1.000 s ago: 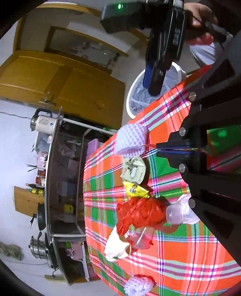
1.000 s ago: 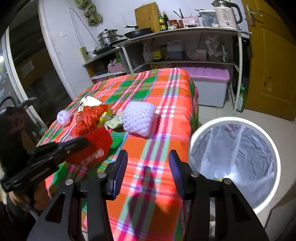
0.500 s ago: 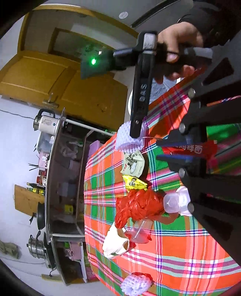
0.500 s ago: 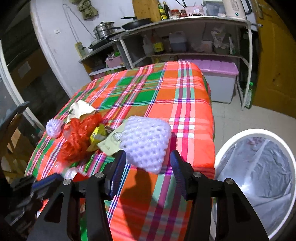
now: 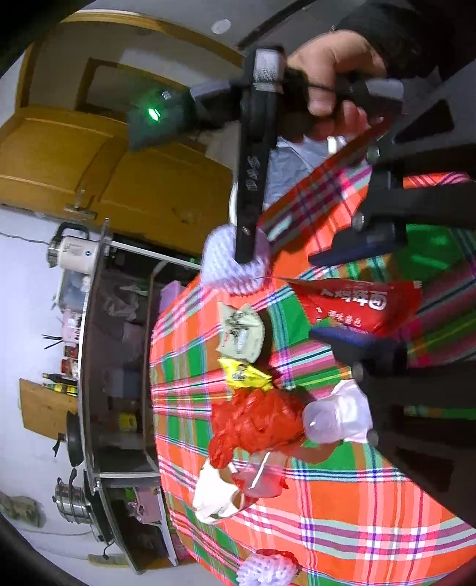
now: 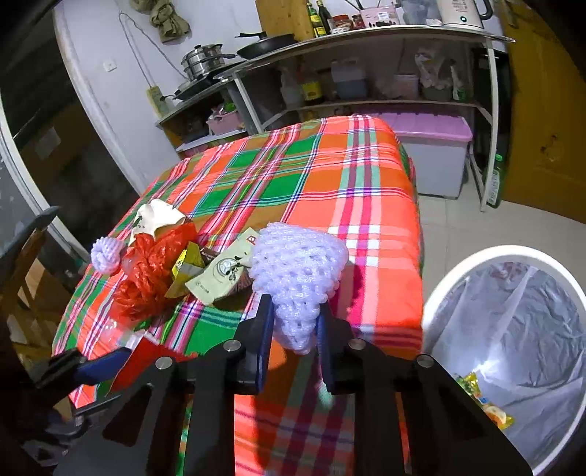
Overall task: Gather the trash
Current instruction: 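Carry the red packet and white foam net over the trash bin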
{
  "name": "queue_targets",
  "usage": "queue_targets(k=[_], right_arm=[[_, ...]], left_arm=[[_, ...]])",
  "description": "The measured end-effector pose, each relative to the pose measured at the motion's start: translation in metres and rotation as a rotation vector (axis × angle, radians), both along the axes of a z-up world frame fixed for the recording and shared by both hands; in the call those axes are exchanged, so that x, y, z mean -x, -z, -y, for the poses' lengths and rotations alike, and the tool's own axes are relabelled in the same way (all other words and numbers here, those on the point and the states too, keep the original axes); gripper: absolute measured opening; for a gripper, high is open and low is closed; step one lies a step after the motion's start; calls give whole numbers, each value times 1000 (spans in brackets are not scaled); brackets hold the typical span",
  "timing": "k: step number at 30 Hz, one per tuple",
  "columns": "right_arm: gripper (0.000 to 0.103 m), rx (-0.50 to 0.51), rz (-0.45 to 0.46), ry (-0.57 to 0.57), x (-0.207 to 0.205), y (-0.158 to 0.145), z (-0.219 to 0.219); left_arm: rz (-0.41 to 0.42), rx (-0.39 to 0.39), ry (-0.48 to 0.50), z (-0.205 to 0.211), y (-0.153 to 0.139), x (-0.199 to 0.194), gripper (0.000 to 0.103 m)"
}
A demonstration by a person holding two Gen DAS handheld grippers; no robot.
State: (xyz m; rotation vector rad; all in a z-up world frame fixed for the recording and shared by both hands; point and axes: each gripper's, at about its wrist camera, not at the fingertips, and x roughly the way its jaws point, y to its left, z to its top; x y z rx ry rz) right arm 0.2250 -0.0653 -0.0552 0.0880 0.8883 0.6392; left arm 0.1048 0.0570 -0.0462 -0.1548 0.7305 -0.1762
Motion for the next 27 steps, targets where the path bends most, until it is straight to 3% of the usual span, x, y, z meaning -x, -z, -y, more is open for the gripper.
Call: queue_targets(k=[3, 6, 18, 27], right_arm=[[23, -13, 5, 9, 6, -4, 9], [23, -18, 15, 17, 14, -8, 19], [23, -60, 54, 85, 47, -25, 68], [23, -71, 68, 172, 58, -29, 116]], left_arm=[[-31, -10, -3, 4, 7, -2, 7], [-31, -10, -9, 7, 7, 0, 2], [18, 1, 1, 25, -21, 1, 1], [56, 3, 60, 60, -41, -15, 1]])
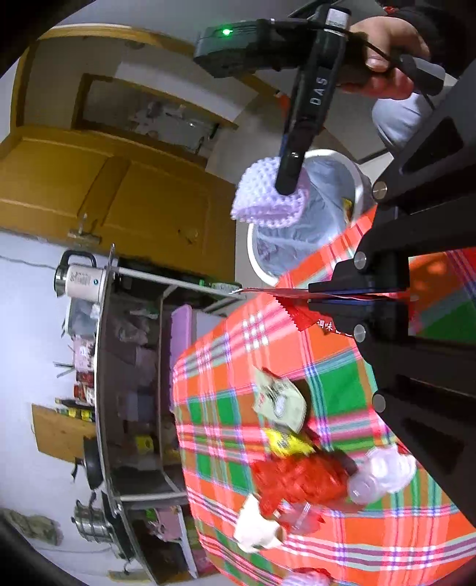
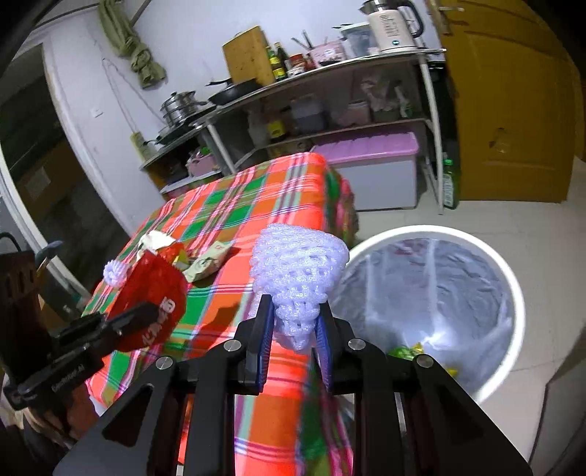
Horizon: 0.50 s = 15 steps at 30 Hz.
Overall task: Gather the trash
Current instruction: 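Carry the red packet and white foam net over the trash bin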
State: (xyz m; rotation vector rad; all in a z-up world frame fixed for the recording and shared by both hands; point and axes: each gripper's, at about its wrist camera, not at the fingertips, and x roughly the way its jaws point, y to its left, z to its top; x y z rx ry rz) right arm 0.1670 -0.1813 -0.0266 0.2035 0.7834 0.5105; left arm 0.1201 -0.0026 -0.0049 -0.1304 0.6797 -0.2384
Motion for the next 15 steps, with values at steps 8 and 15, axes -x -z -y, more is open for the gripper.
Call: queue_targets(k=[8, 15], right_arm=[[23, -2, -13, 69, 0, 4, 35], [23, 8, -48, 111, -6, 18, 56]], left_arm=[[7, 3, 73, 41, -4, -25, 1], [-12, 7, 128, 70, 6, -46, 1]])
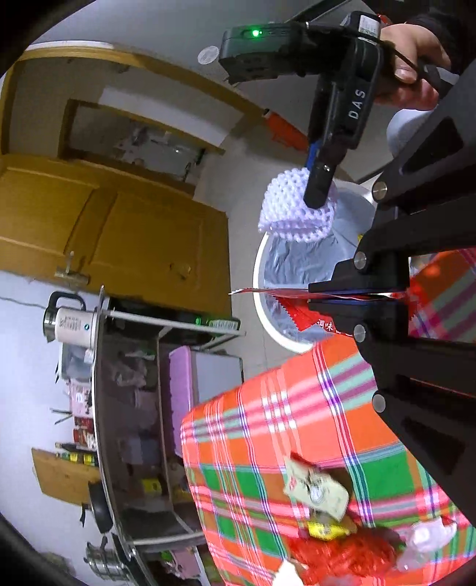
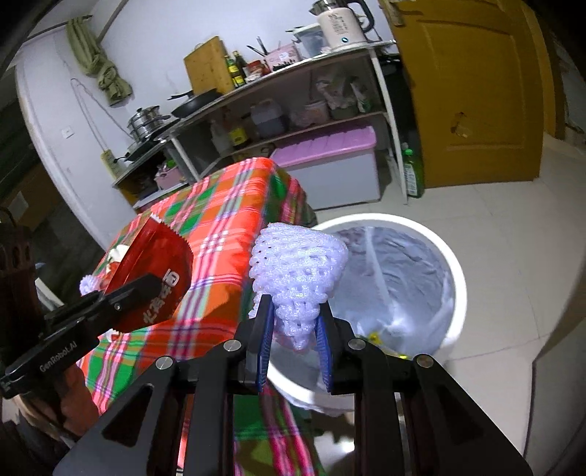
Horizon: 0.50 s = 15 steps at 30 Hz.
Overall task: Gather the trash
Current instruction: 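Carry the red packet and white foam net over the trash bin, then open both grippers to drop the packet and foam net into the bin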
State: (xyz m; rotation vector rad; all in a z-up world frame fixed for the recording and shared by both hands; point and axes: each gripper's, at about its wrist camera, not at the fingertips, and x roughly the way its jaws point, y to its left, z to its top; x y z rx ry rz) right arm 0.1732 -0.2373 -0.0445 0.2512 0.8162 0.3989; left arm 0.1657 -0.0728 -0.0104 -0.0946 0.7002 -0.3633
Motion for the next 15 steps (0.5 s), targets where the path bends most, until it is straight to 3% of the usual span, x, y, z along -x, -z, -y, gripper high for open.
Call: queue_targets(k=[15], right_arm=[[27, 27, -115, 31, -20, 36, 20]], left_arm=[[-87, -25, 66, 38, 39, -40, 1]])
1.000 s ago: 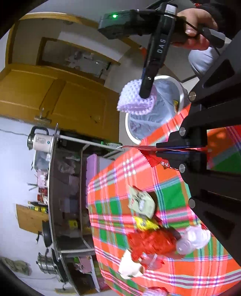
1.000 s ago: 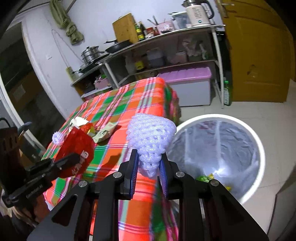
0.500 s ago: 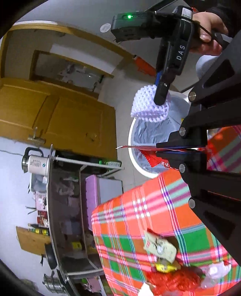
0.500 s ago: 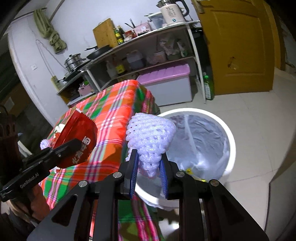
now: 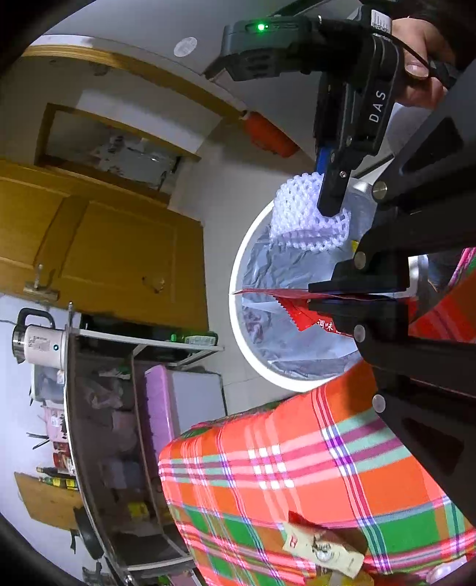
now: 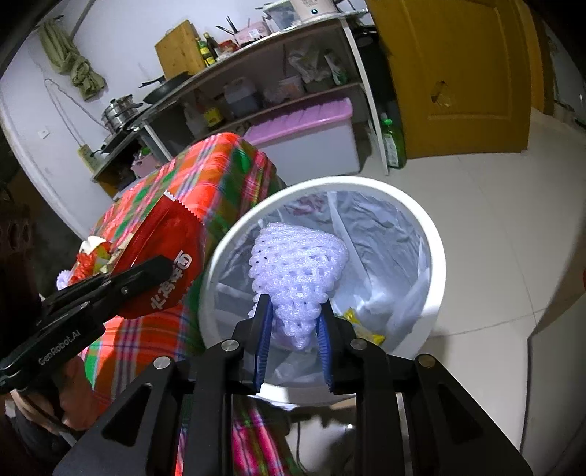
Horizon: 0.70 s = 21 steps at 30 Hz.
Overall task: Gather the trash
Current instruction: 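Open both grippers to drop the packet and foam net into the bin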
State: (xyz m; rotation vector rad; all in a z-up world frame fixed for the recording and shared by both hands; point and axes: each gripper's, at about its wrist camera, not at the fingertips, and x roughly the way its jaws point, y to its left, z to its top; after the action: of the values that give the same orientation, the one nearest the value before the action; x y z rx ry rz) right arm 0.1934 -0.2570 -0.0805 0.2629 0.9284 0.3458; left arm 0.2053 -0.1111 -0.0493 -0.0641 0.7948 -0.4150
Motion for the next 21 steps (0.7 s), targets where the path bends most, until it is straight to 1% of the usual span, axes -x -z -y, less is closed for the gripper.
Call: queue_targets(k=[3, 5, 6, 7, 8, 9, 10, 16, 21], right_arm=[[28, 14, -19, 9, -3, 5, 2], [31, 23, -29, 13, -4, 9, 4], [35, 32, -34, 17, -5, 11, 5], [39, 35, -37, 19, -4, 12, 7], [41, 35, -38, 20, -3, 14, 8], [41, 32, -41, 20, -3, 15, 9], [42, 33, -42, 22, -4, 16, 10], [42, 30, -28, 25, -3, 12, 11], [42, 15, 12, 20, 5, -4, 11]], left_arm=[[-16, 1, 6, 5, 6, -7, 1], [-23, -2, 3, 8, 10, -11, 3], [-35, 3, 3, 9, 11, -14, 6], [-42, 7, 3, 9, 13, -15, 13], [-49, 13, 1, 9, 14, -16, 16], [-54, 18, 0, 7, 14, -18, 22], [-56, 23, 0, 7, 15, -18, 23], [-27, 19, -1, 6, 9, -12, 23], [0, 29, -14, -1, -1, -1, 23]])
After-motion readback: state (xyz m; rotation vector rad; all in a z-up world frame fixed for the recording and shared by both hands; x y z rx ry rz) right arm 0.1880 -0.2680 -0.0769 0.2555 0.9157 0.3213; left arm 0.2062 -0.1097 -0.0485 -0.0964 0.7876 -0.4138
